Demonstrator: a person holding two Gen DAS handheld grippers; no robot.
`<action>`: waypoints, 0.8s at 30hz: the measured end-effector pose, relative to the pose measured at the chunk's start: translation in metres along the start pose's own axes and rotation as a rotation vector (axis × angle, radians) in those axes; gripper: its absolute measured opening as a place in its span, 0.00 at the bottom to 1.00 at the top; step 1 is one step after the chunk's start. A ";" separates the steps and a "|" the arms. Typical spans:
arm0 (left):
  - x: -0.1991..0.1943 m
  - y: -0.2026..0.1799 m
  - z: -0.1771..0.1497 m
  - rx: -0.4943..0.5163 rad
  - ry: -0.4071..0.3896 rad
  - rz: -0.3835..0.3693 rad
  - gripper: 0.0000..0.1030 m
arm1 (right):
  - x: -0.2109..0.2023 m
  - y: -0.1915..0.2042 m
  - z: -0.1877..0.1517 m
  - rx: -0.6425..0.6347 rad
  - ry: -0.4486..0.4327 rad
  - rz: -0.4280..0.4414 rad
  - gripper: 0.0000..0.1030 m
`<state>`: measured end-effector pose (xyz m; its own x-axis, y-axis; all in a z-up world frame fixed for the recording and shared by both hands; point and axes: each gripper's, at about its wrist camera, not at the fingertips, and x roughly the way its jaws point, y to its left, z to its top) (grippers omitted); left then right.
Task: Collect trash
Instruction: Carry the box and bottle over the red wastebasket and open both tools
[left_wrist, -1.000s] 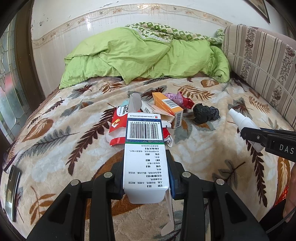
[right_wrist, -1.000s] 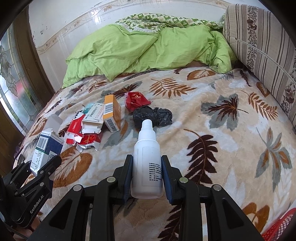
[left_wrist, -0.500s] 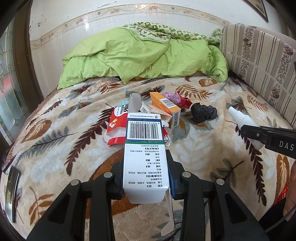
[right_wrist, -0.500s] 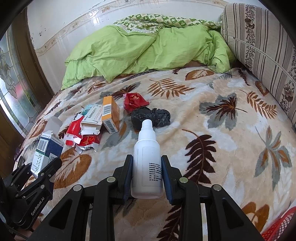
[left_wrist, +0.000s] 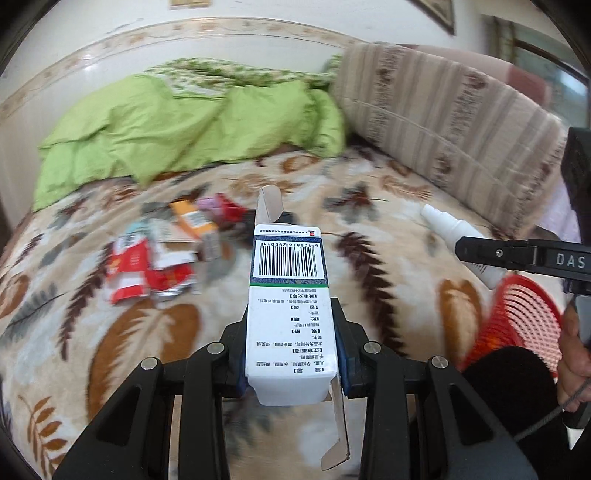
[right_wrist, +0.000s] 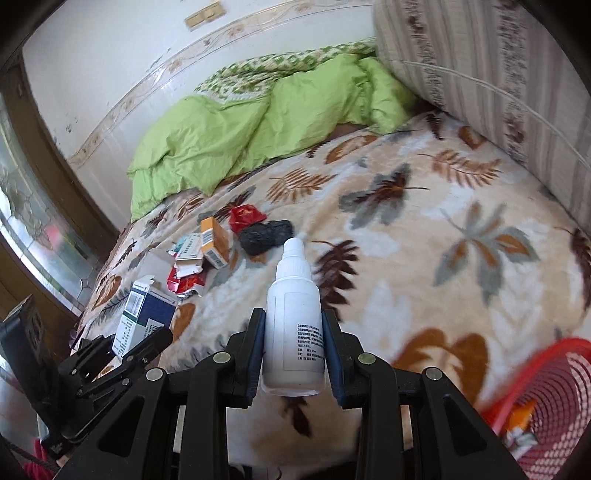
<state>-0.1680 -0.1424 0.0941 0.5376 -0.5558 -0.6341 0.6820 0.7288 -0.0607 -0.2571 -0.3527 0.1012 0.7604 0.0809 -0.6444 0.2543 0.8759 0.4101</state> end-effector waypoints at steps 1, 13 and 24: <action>0.000 -0.010 0.002 0.013 0.005 -0.023 0.32 | -0.013 -0.014 -0.003 0.026 -0.010 -0.021 0.31; 0.016 -0.156 0.039 0.192 0.077 -0.360 0.32 | -0.126 -0.142 -0.026 0.273 -0.117 -0.235 0.31; 0.039 -0.253 0.035 0.297 0.190 -0.525 0.47 | -0.159 -0.193 -0.051 0.386 -0.128 -0.302 0.34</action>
<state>-0.3021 -0.3624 0.1121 0.0150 -0.7084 -0.7056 0.9542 0.2211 -0.2016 -0.4574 -0.5102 0.0913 0.6799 -0.2286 -0.6967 0.6581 0.6095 0.4422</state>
